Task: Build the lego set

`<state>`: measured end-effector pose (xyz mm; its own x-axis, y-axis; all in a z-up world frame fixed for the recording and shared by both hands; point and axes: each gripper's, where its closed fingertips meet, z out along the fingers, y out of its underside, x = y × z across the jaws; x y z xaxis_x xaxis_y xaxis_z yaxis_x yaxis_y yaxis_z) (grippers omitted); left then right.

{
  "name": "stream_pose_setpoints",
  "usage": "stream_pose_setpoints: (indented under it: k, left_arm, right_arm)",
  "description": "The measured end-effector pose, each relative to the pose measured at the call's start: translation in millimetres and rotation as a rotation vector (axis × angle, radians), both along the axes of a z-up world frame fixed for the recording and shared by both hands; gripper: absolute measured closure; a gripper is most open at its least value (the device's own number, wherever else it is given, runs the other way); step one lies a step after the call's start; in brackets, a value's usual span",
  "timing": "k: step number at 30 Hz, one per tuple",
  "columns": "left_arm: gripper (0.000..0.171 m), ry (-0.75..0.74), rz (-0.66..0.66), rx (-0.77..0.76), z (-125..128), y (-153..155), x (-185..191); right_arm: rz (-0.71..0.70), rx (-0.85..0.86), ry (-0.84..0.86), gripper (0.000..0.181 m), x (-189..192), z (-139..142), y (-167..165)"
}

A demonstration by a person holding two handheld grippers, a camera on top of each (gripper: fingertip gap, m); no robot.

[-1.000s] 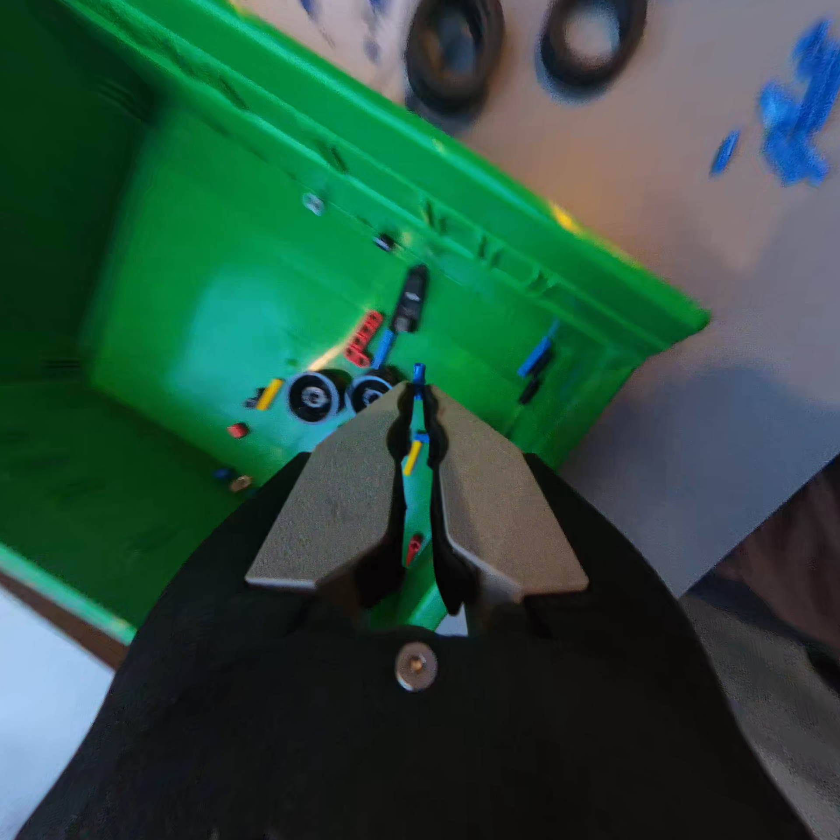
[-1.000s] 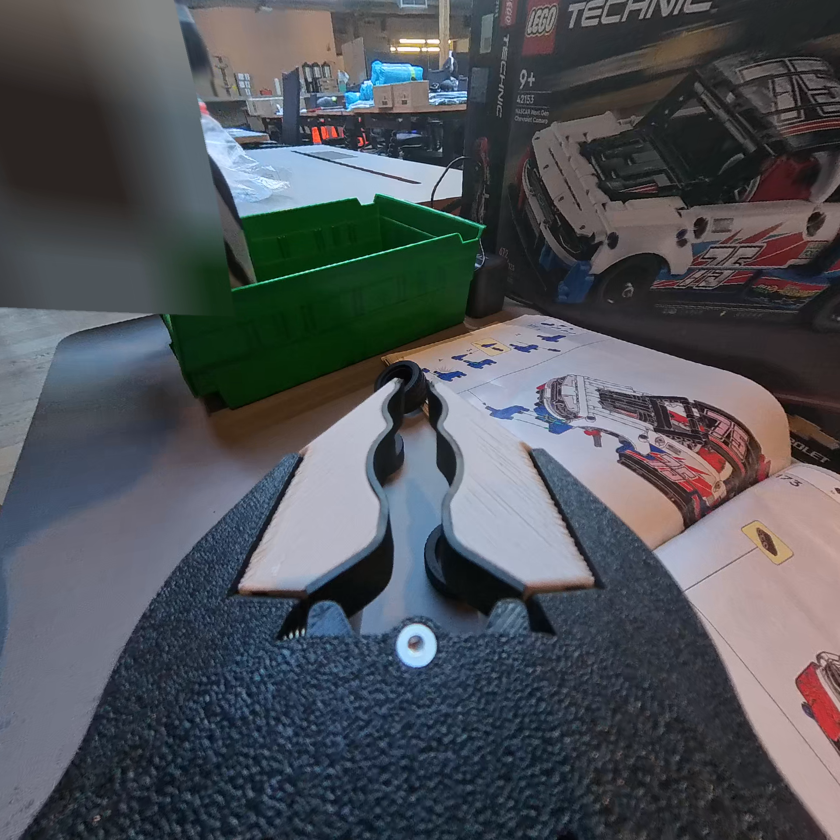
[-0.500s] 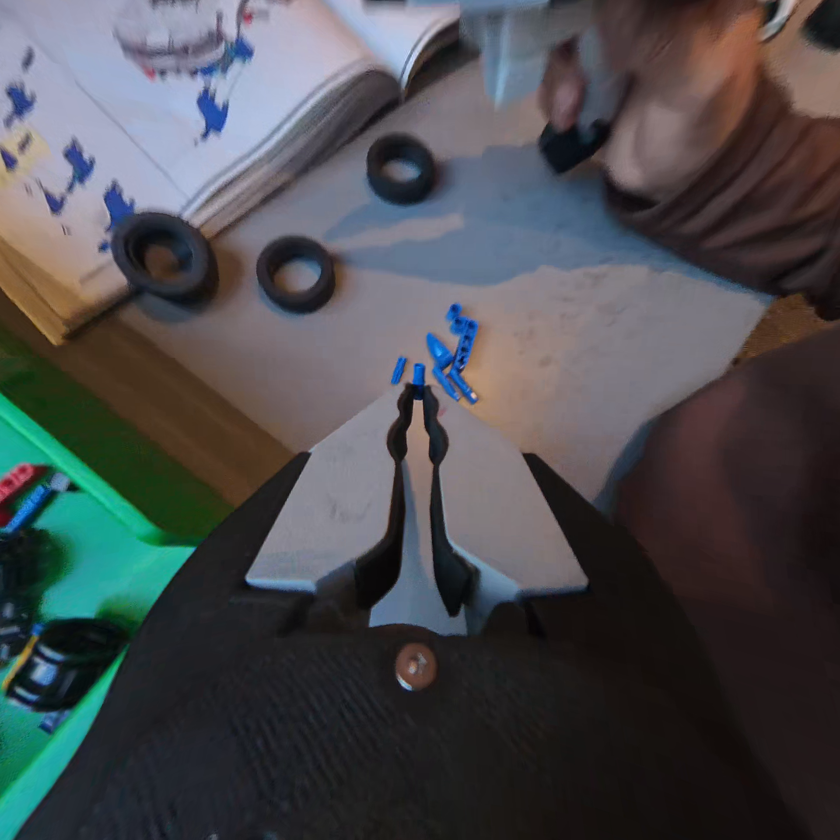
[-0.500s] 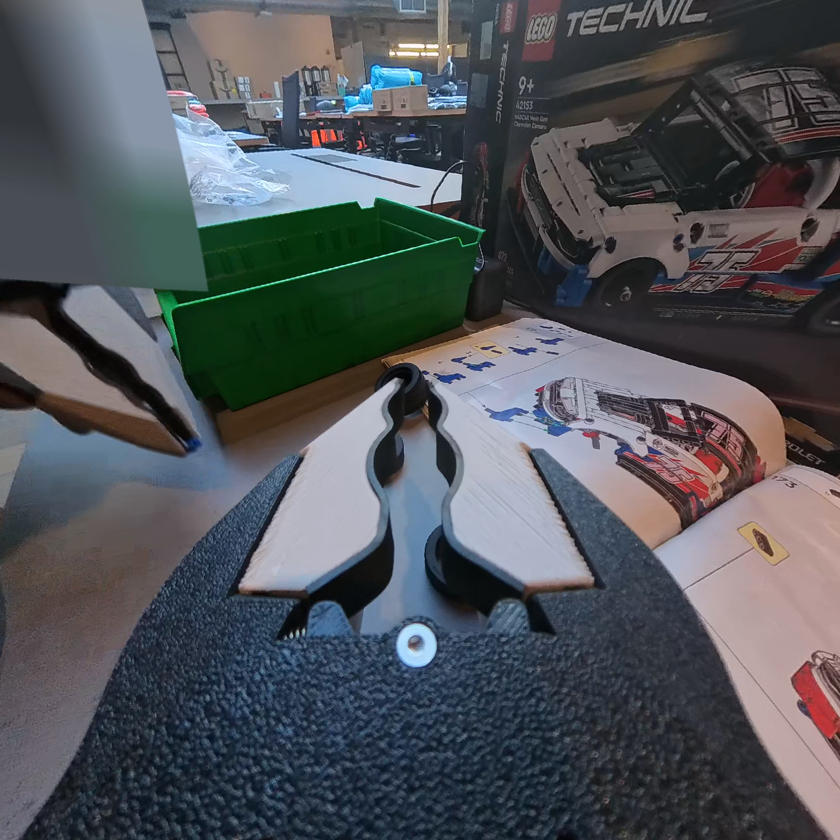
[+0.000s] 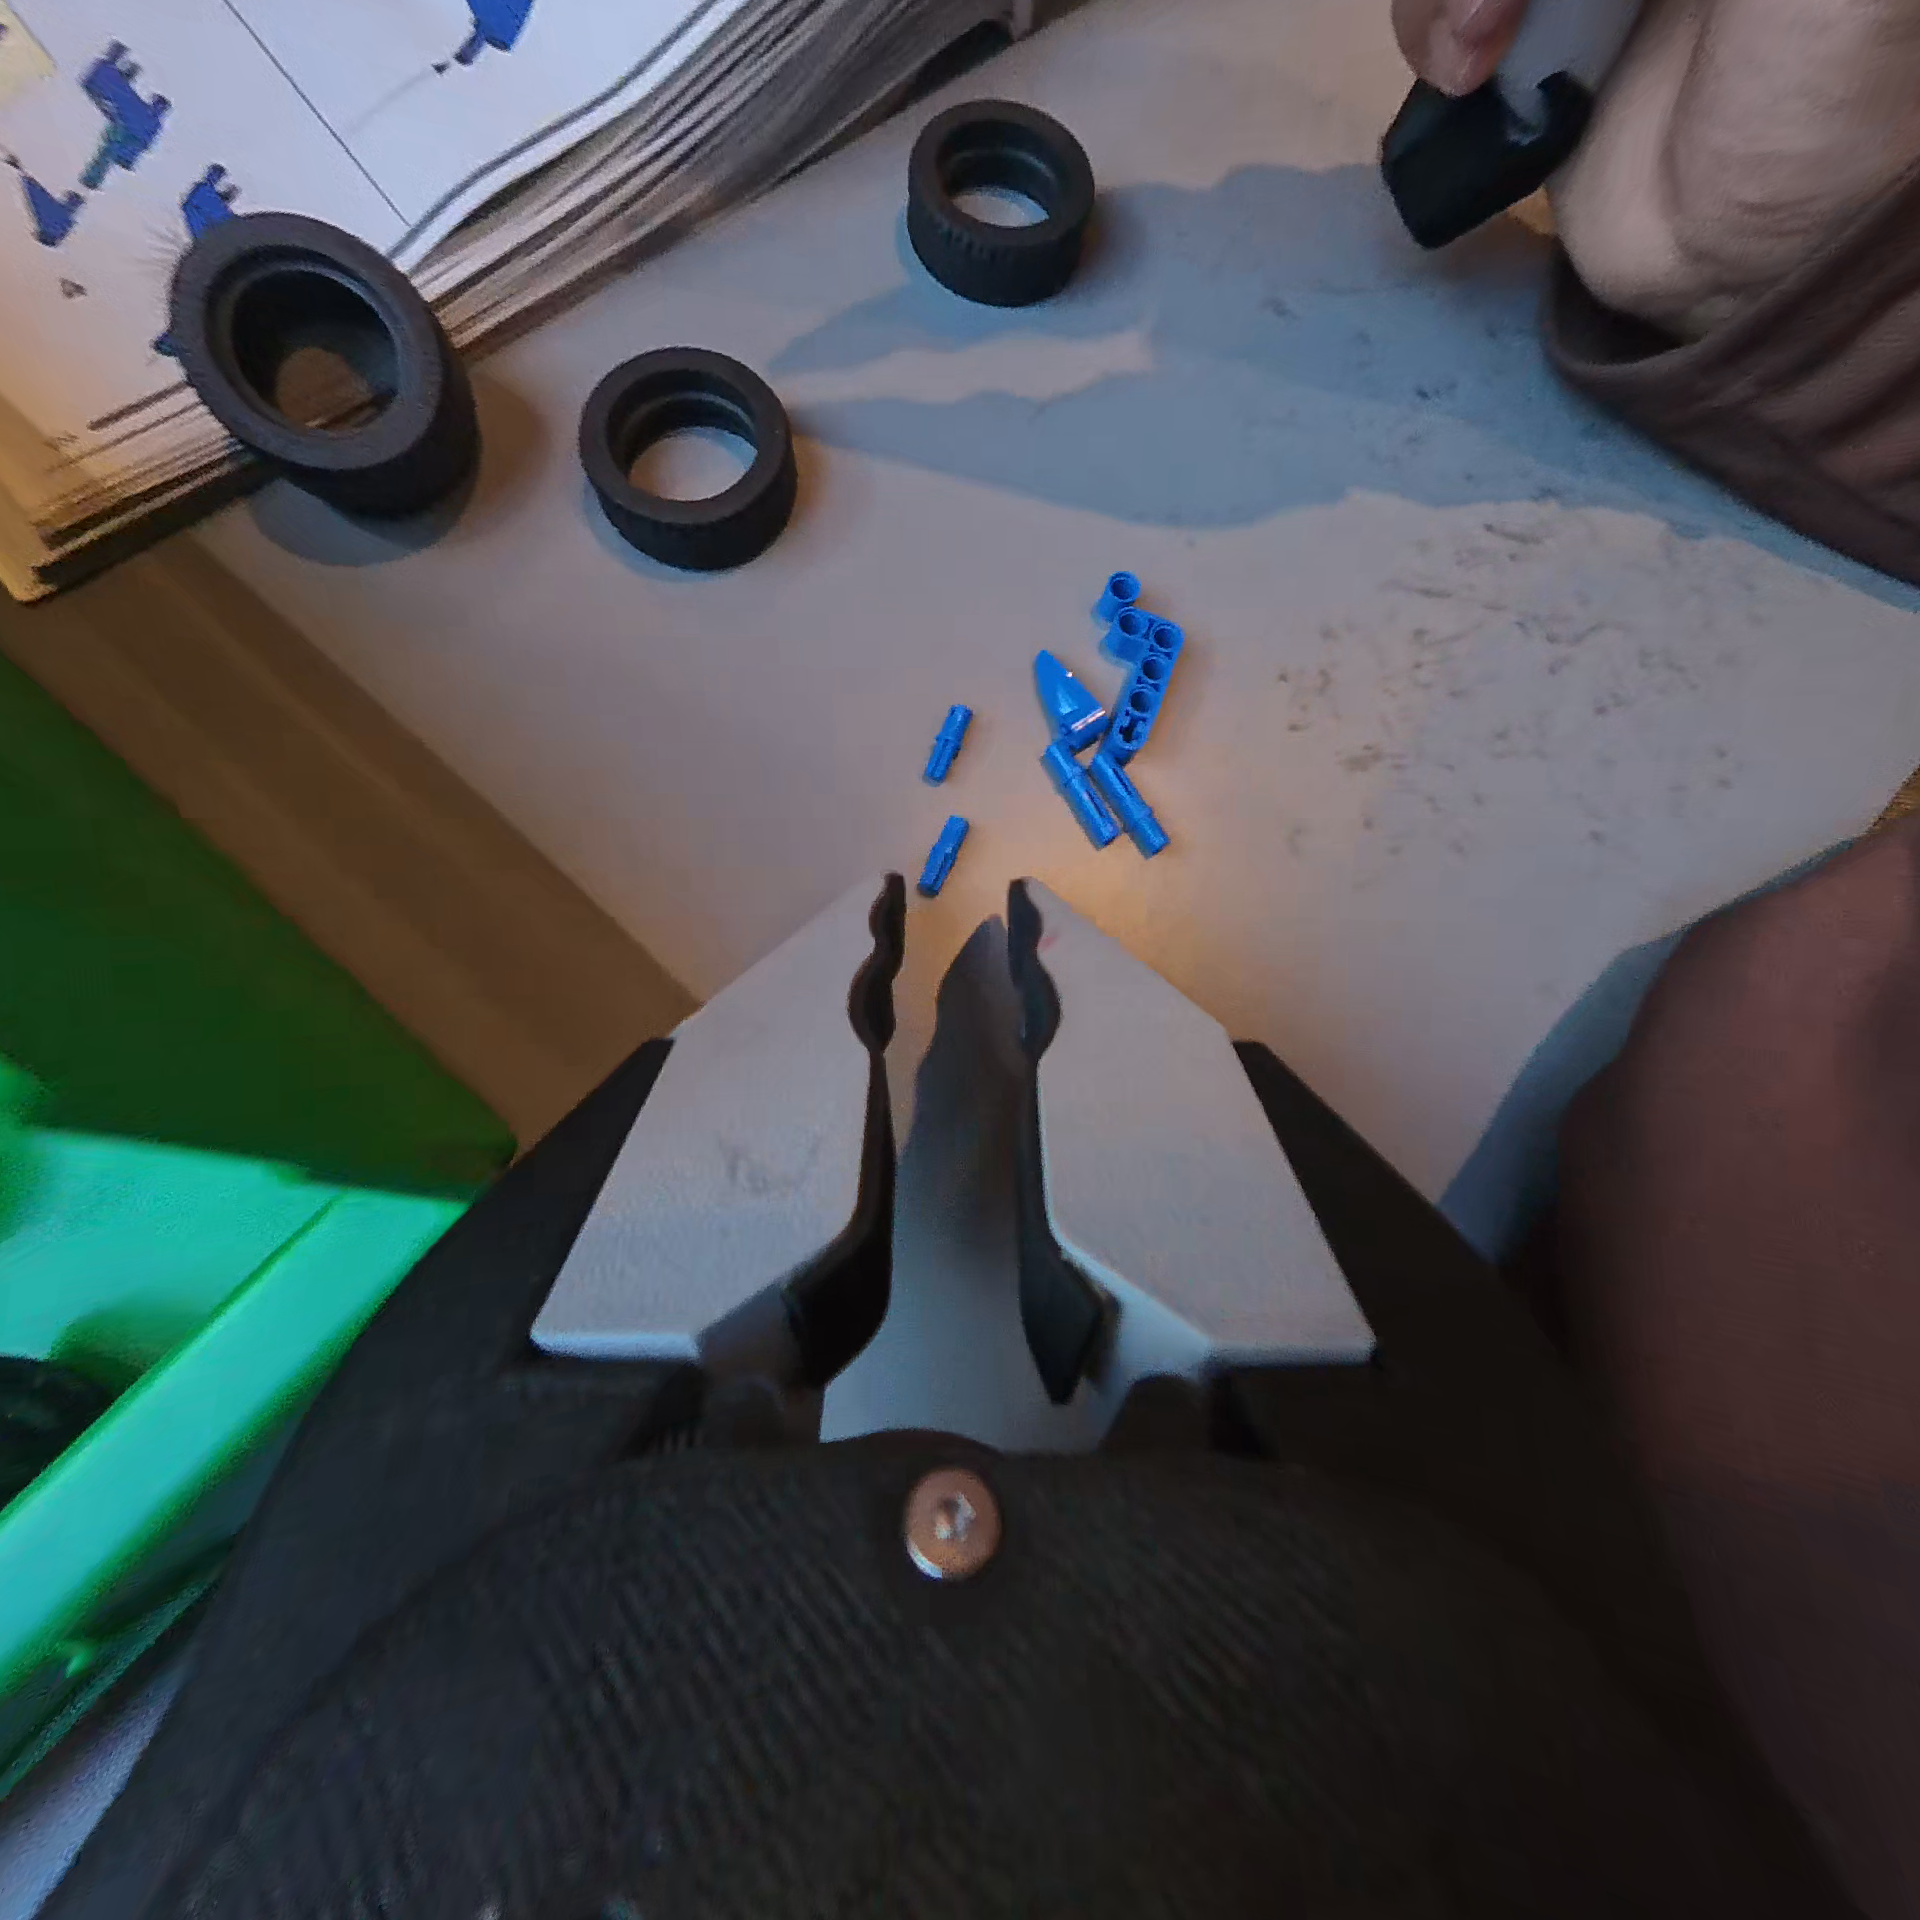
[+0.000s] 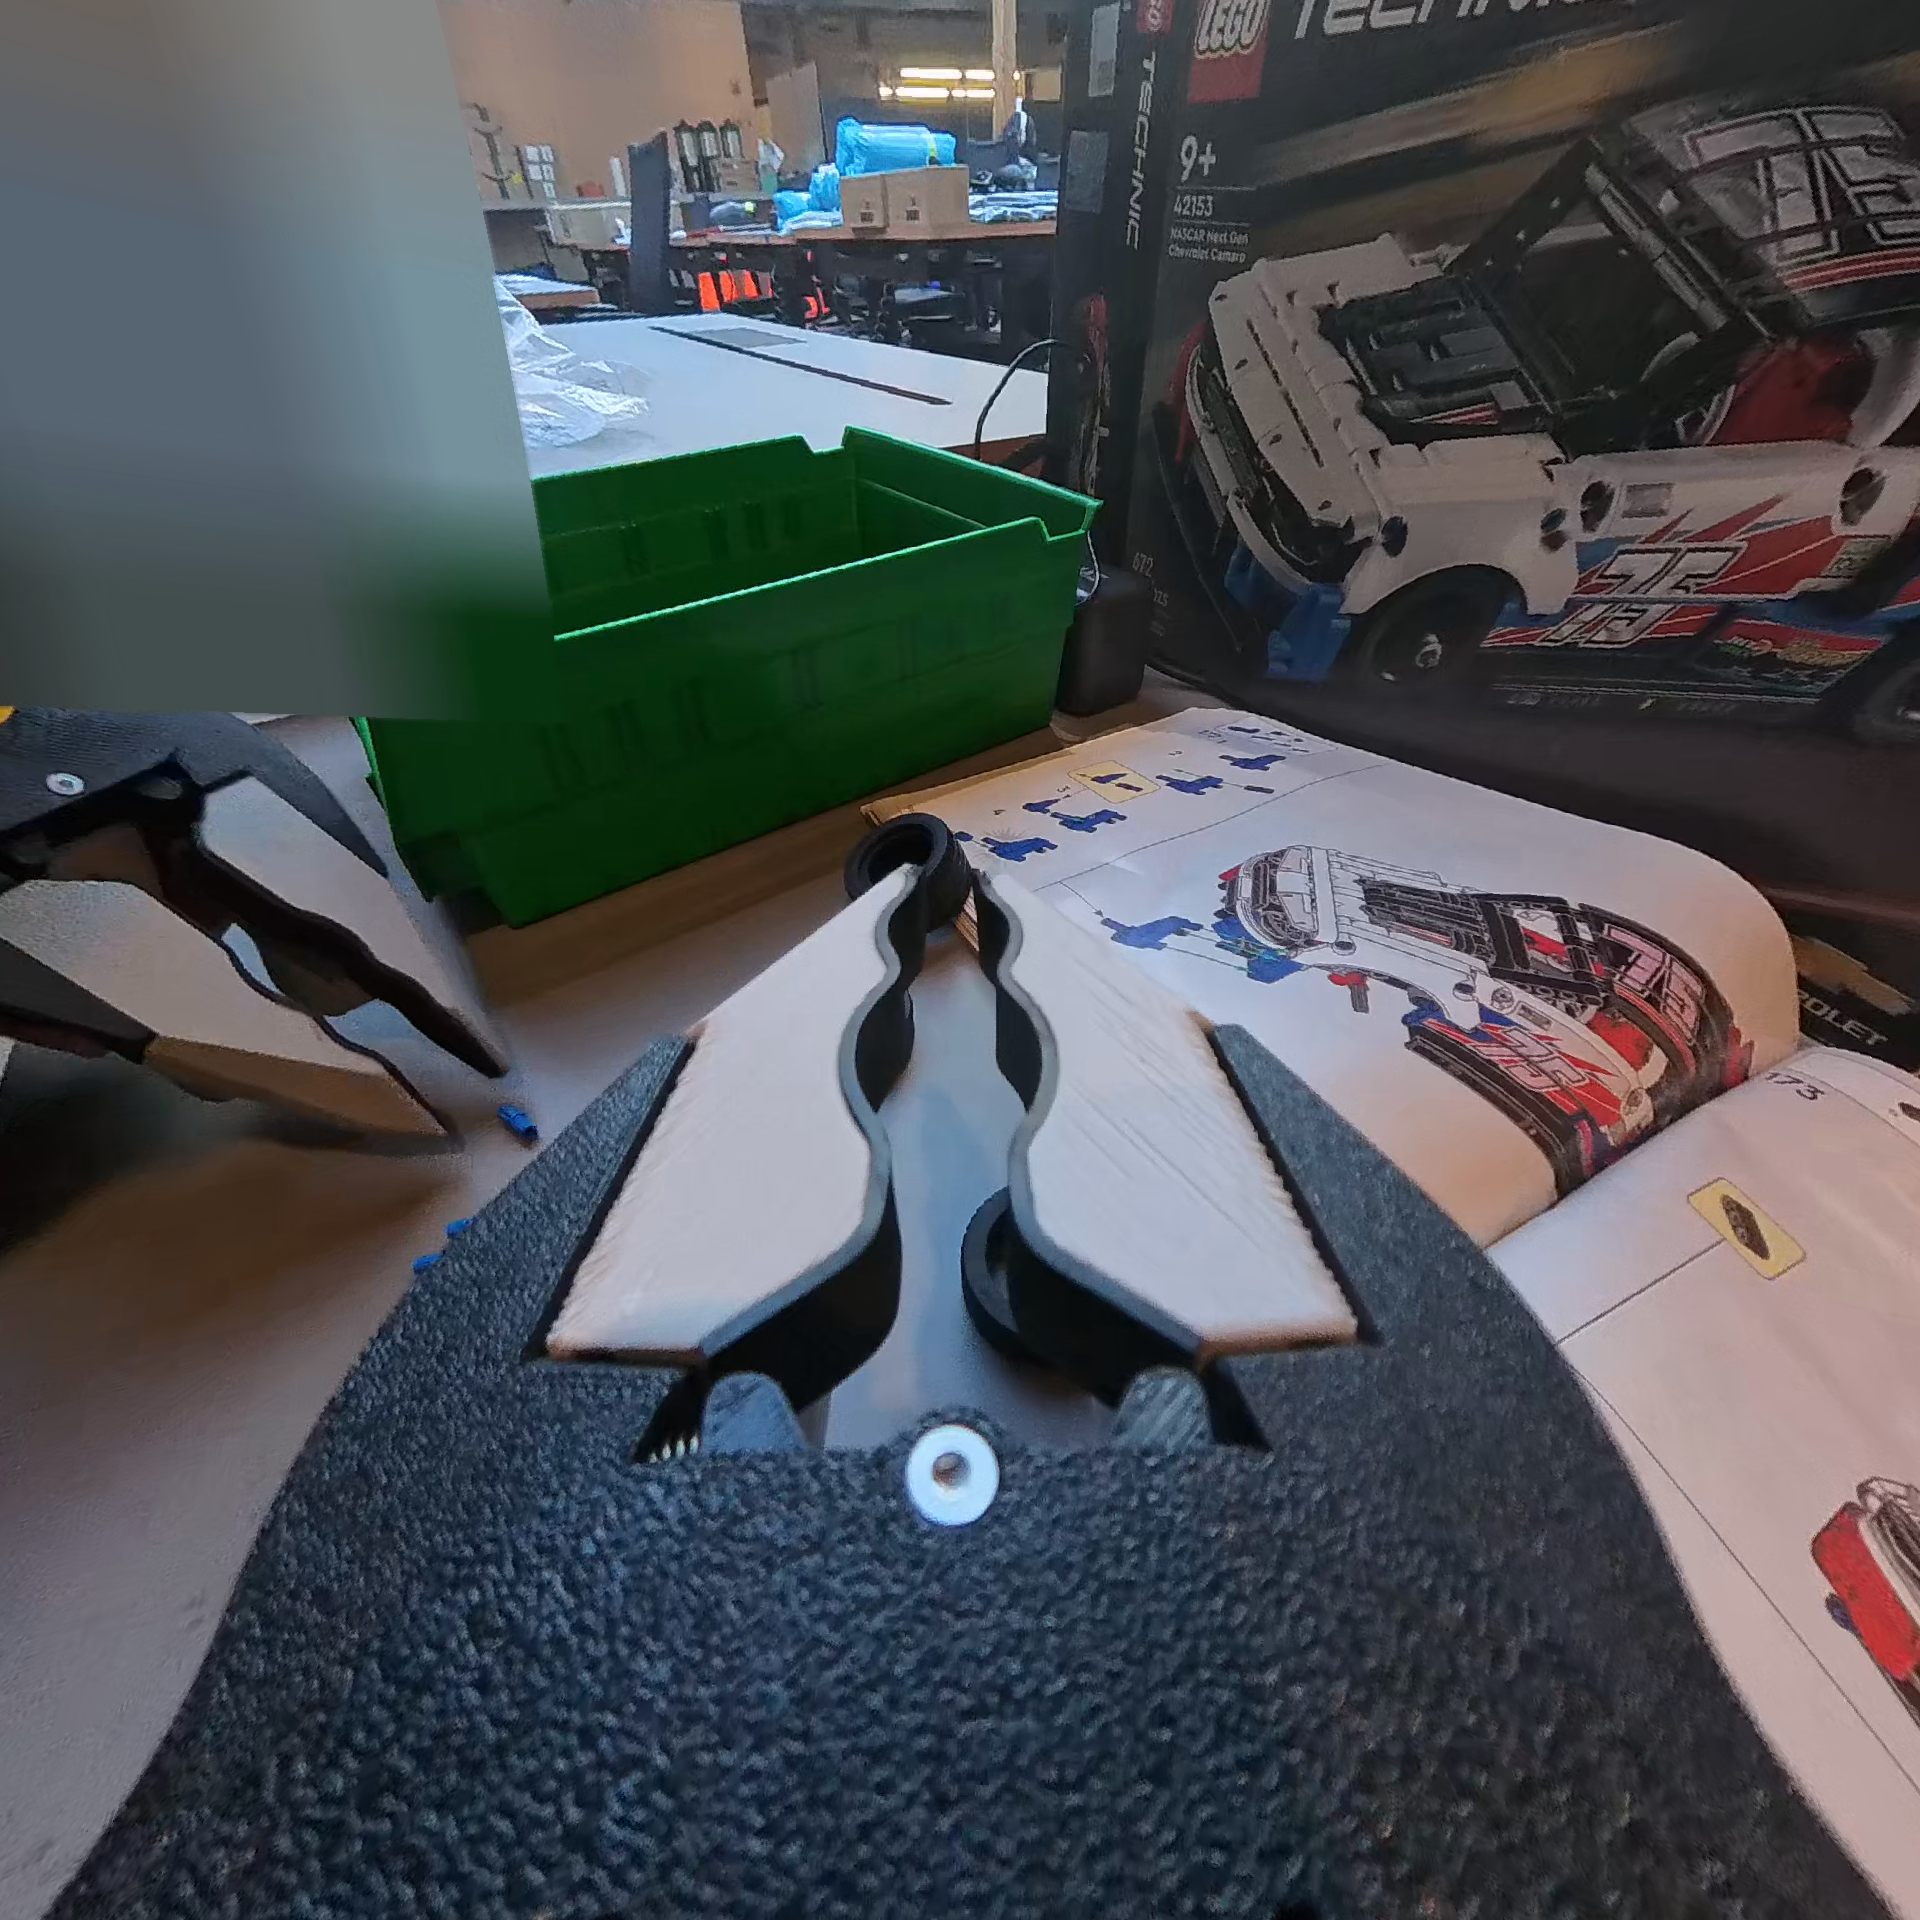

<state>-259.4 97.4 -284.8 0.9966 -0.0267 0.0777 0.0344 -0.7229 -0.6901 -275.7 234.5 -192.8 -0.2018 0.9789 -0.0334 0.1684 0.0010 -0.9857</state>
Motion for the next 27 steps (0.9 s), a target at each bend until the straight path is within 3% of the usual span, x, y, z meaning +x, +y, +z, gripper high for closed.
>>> stream_pose_setpoints:
  k: [8, 13, 20, 23, 27]
  left_arm:
    - [0.15, -0.023, 0.024, 0.125, 13.5, -31.3, -0.2]
    - [0.149, 0.009, -0.002, 0.289, 61.3, -52.8, -19.2]
    - [0.152, 0.299, 0.241, 0.282, 130.9, -98.8, -170.6]
    - [0.152, 0.305, 0.285, 0.168, 129.3, -98.5, -220.4]
    - [0.15, 0.362, 0.278, 0.008, 108.1, -89.9, -265.8]
  right_arm:
    - [-0.003, -0.003, -0.009, 0.173, -0.8, -3.2, 0.9]
    - [-0.011, -0.001, -0.015, 0.173, -2.3, -6.4, 2.5]
    - [-0.03, 0.009, -0.049, 0.174, -9.1, -16.7, 6.2]
    - [-0.041, 0.012, -0.062, 0.174, -11.8, -19.2, 8.4]
    - [-0.051, 0.028, -0.064, 0.173, -13.0, -19.7, 10.0]
